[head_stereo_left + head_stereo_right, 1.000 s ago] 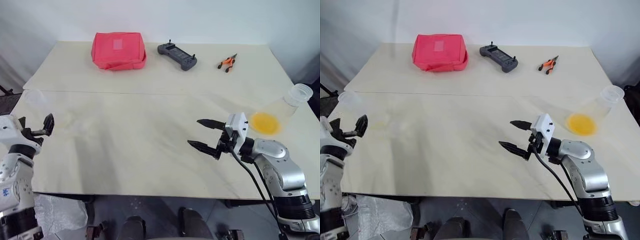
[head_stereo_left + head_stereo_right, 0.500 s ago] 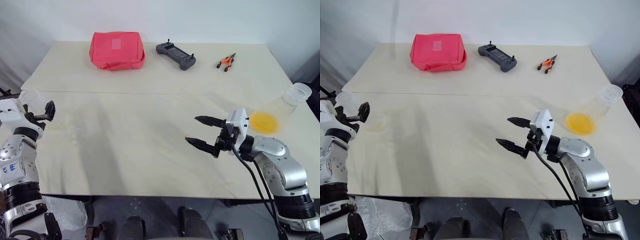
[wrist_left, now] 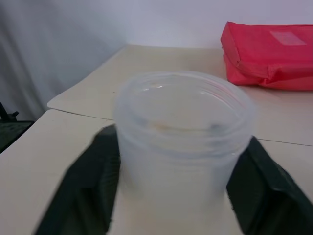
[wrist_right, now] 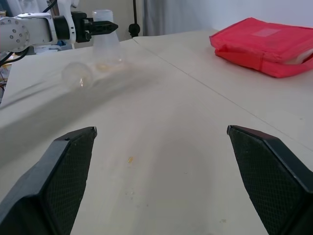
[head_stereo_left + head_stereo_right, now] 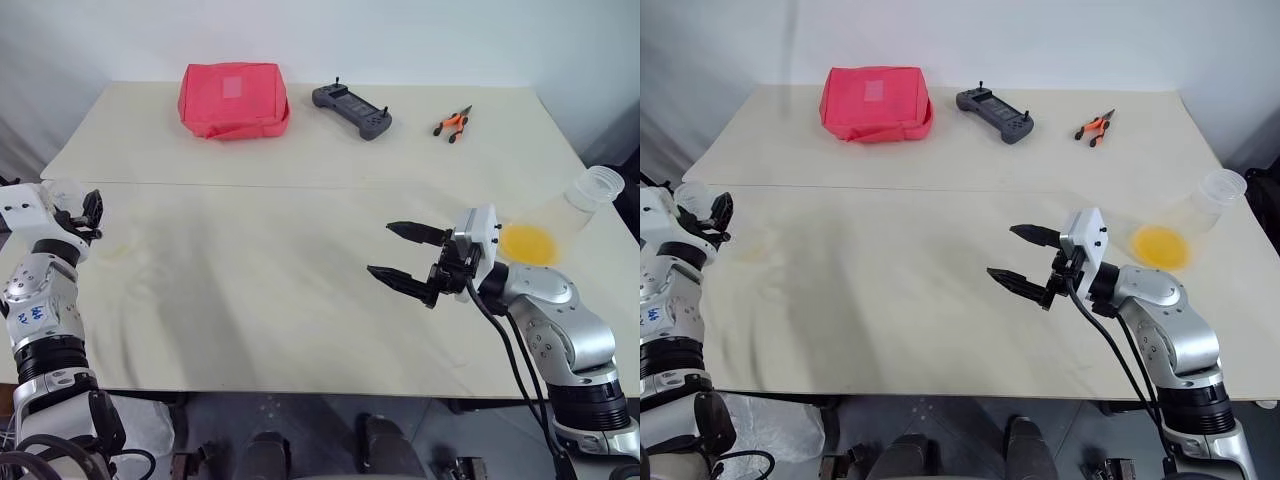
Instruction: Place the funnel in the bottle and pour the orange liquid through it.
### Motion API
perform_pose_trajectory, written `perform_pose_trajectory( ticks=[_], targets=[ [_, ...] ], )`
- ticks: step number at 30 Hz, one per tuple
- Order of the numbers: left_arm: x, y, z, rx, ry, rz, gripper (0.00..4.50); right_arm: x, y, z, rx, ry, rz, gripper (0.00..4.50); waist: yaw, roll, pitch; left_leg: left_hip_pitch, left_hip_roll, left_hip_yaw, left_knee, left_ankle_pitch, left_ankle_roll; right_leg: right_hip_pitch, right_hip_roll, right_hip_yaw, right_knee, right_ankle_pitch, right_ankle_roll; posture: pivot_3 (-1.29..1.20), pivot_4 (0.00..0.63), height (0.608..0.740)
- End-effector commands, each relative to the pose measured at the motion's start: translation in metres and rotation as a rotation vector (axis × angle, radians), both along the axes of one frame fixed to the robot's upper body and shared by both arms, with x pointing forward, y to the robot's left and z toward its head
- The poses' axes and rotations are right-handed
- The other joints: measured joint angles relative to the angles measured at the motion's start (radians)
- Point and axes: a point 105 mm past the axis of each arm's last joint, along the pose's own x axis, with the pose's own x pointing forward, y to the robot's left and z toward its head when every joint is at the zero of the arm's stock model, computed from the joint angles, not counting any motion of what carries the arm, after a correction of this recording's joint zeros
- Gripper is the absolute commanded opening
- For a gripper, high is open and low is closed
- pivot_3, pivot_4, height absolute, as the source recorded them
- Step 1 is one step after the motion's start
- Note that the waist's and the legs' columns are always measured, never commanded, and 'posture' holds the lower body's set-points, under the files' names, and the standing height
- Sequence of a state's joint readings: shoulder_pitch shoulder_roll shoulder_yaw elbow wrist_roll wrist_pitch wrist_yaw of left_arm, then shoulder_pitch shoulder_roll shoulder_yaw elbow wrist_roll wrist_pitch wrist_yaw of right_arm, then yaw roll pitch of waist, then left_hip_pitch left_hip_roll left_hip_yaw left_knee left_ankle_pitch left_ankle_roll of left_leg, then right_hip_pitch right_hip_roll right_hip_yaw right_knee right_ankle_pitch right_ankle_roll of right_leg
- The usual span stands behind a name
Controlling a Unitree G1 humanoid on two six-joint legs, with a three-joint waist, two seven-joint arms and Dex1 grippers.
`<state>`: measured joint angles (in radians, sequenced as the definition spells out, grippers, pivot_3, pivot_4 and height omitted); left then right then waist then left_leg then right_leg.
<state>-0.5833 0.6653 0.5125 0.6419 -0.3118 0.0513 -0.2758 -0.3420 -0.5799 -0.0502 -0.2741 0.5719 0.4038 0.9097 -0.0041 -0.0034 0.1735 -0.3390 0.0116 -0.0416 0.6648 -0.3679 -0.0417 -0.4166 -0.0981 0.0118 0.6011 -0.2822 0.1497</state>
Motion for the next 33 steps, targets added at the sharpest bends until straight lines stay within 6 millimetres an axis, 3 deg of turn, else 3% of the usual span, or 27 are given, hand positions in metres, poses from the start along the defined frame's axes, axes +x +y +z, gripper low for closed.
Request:
perform_pose_trajectory(
  ticks=[1,4,7,13,17,24,33],
  targets=[
    [-0.006,0.007,0.026,0.045,-0.067,0.005,2.32,-0.006,-0.003,0.014,0.006,-0.053,-0.001,4.5,0.0,0.0,0.0,0.0,0.0,0.0,0.0,0.0,0.0,0.0,0.0,0.0,0.0,0.0,0.0,0.0,0.15,0.74],
    [-0.009,0.007,0.04,0.073,-0.091,-0.023,2.32,-0.006,-0.005,0.015,0.006,-0.054,-0.007,4.5,0.0,0.0,0.0,0.0,0.0,0.0,0.0,0.0,0.0,0.0,0.0,-0.001,0.0,0.0,0.0,0.0,0.15,0.74],
    [-0.006,-0.007,0.056,0.087,-0.112,-0.104,2.32,-0.006,-0.008,0.016,0.003,-0.054,-0.009,4.5,0.0,0.0,0.0,-0.001,0.0,0.0,0.0,0.0,0.0,0.0,0.0,-0.001,0.0,0.0,0.0,0.0,0.15,0.74],
    [0.006,-0.081,0.085,0.142,-0.171,-0.465,2.32,-0.01,-0.019,0.017,-0.014,-0.033,0.008,4.5,0.009,-0.001,0.0,-0.005,-0.001,-0.004,0.004,0.0,0.0,0.0,-0.001,-0.003,0.0,0.0,0.0,0.0,0.15,0.74],
    [0.012,-0.149,0.091,0.218,-0.162,-0.763,2.32,-0.015,-0.03,0.015,-0.033,-0.024,-0.02,4.5,0.005,-0.001,0.0,-0.005,-0.001,-0.004,0.003,0.0,0.0,0.0,-0.001,-0.004,0.0,0.0,0.0,0.0,0.15,0.74],
    [0.005,-0.249,0.08,0.247,-0.122,-1.232,2.32,-0.027,-0.053,0.01,-0.053,-0.024,-0.138,4.5,0.003,-0.001,0.0,-0.005,-0.001,-0.003,0.003,0.0,0.0,-0.001,0.0,-0.004,0.0,0.0,0.0,0.0,0.15,0.74],
    [-0.015,-0.329,0.045,0.318,-0.048,-1.604,2.32,-0.048,-0.073,0.003,-0.071,-0.01,-0.272,4.5,0.004,-0.001,0.001,-0.005,-0.001,-0.002,0.006,0.0,0.0,0.0,0.0,-0.003,0.001,0.0,0.0,0.0,0.15,0.74]
  ],
)
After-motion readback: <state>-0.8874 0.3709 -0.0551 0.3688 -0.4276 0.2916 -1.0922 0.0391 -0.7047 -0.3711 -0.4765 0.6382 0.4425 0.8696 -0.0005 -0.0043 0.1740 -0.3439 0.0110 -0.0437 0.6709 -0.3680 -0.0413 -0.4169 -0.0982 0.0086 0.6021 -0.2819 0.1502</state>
